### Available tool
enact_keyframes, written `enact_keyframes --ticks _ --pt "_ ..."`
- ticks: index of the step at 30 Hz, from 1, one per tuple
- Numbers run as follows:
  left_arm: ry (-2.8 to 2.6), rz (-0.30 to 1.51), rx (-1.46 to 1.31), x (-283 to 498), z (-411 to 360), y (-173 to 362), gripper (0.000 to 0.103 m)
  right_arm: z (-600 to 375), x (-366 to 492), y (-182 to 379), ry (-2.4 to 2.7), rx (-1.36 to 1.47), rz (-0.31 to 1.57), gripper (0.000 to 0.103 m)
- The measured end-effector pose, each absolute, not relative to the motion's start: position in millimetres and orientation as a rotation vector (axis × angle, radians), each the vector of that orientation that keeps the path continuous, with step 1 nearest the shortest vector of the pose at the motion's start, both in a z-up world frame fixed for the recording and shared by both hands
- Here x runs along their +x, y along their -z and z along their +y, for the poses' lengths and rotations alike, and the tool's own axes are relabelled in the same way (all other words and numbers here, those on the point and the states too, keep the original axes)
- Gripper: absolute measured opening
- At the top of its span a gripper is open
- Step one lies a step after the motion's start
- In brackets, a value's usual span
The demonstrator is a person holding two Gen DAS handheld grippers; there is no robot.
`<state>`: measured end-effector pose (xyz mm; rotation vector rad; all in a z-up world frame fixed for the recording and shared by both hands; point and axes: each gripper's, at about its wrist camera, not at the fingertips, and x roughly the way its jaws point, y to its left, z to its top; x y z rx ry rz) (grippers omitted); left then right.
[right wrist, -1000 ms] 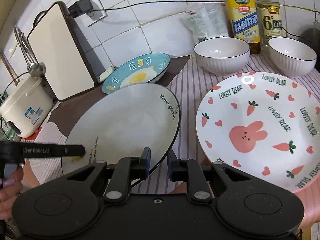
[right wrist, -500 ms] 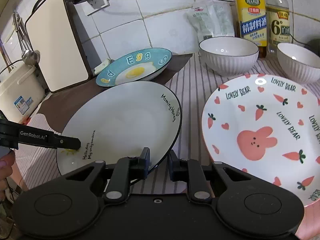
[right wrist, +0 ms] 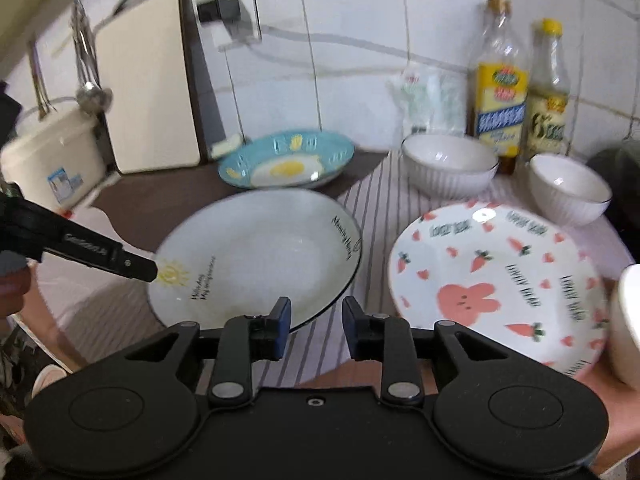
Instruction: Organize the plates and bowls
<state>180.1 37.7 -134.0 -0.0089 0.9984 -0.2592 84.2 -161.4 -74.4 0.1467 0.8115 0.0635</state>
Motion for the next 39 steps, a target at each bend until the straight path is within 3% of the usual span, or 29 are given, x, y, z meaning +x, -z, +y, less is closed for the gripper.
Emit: enact_keyframes --ticks 6,13,28,39 --pt "0.321 0.923 -0.010 159 12 100 0.025 -191 43 40 -0.018 0.174 0.715 0.046" --pt "0.398 0.866 0.000 151 -35 84 0.031 -237 10 45 0.112 0.281 0.676 0.047" --pt "0.558 0.809 0.213 177 -135 102 0.049 -282 0 100 0.248 0.414 0.678 0.053" --pt "0.645 0.896 0.370 245 -189 138 0.047 -290 24 129 0.308 0.514 0.659 0.054"
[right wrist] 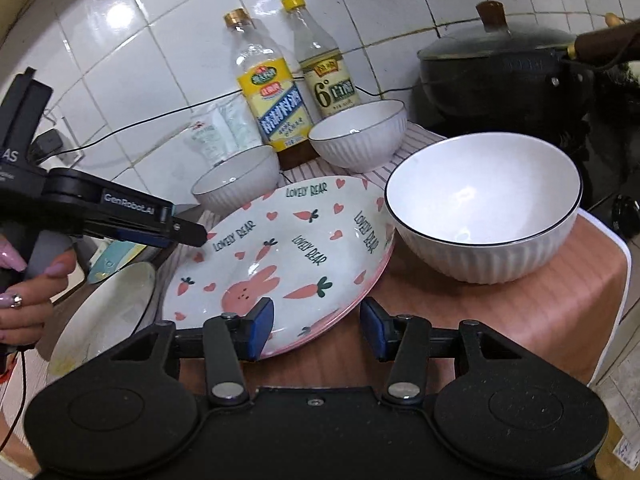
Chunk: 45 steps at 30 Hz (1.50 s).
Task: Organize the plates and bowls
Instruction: 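Grasp the rim of the pink-bunny plate with both grippers, then lift the pink-bunny plate and lower it onto the white plate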
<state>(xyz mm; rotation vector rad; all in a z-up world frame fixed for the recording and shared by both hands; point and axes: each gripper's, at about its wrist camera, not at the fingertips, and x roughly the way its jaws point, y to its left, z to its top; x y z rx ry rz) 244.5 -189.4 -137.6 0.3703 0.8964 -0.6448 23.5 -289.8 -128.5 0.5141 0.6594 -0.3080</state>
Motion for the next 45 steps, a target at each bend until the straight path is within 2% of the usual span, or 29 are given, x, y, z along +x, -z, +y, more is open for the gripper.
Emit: enact_keyframes --ticks 4,6,9,18,22,26,45 --pt "0.637 0.956 0.367 260 -195 149 0.045 -293 29 132 0.326 0.539 0.661 0.050" --pt "0.623 0.984 0.358 267 -194 154 0.029 -295 30 133 0.337 0.542 0.667 0.044" --pt "0.646 1.051 0.282 274 -186 159 0.017 -296 31 135 0.363 0.544 0.674 0.034" --pt "0.636 1.052 0.248 273 -184 160 0.017 -297 37 135 0.381 0.531 0.699 0.033" --pt "0.623 1.058 0.245 268 -180 158 0.017 -301 40 133 0.388 0.543 0.726 0.027" --pt "0.619 1.064 0.225 260 -165 153 0.016 -304 34 129 0.356 0.594 0.723 0.026" --pt "0.482 0.961 0.010 207 -41 73 0.017 -245 47 62 0.140 0.598 0.710 0.026"
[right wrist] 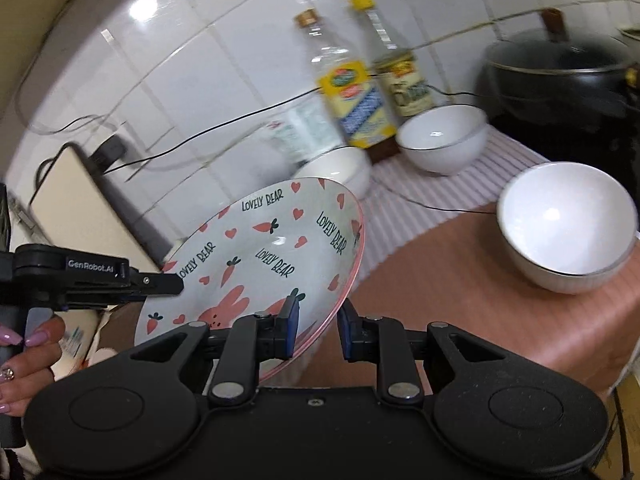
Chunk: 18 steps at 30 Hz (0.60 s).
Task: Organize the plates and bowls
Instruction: 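Lift the pink-bunny plate and lower it onto the white plate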
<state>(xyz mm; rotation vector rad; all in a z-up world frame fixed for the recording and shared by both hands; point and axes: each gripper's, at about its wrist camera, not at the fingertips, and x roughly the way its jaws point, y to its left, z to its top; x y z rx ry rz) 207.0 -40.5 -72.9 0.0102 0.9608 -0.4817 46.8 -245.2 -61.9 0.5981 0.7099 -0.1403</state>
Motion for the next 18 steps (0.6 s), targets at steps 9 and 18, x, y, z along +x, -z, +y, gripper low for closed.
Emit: enact_keyframes --ticks 9,18 --pt "0.359 1.009 -0.083 197 28 92 0.017 -208 71 63 0.022 0.566 0.761 0.025" --pt "0.273 1.094 -0.137 200 59 131 0.017 -187 98 77 -0.046 0.539 0.841 0.024"
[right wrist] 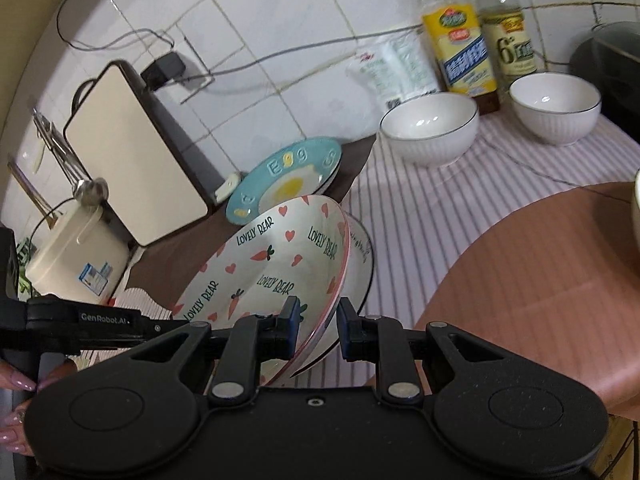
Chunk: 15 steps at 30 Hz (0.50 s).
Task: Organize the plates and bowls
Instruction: 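Lift the pink-bunny plate and lower it onto the white plate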
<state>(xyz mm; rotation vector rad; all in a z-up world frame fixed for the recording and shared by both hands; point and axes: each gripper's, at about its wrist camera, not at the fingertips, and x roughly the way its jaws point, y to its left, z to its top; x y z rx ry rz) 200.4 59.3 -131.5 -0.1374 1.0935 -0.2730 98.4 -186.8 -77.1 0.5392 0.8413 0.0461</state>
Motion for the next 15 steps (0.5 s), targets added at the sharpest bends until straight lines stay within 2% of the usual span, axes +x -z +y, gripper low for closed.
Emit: enact_keyframes --ticks 15 --pt "0.245 1.110 -0.048 206 50 141 0.016 -171 117 89 0.003 0.424 0.951 0.024"
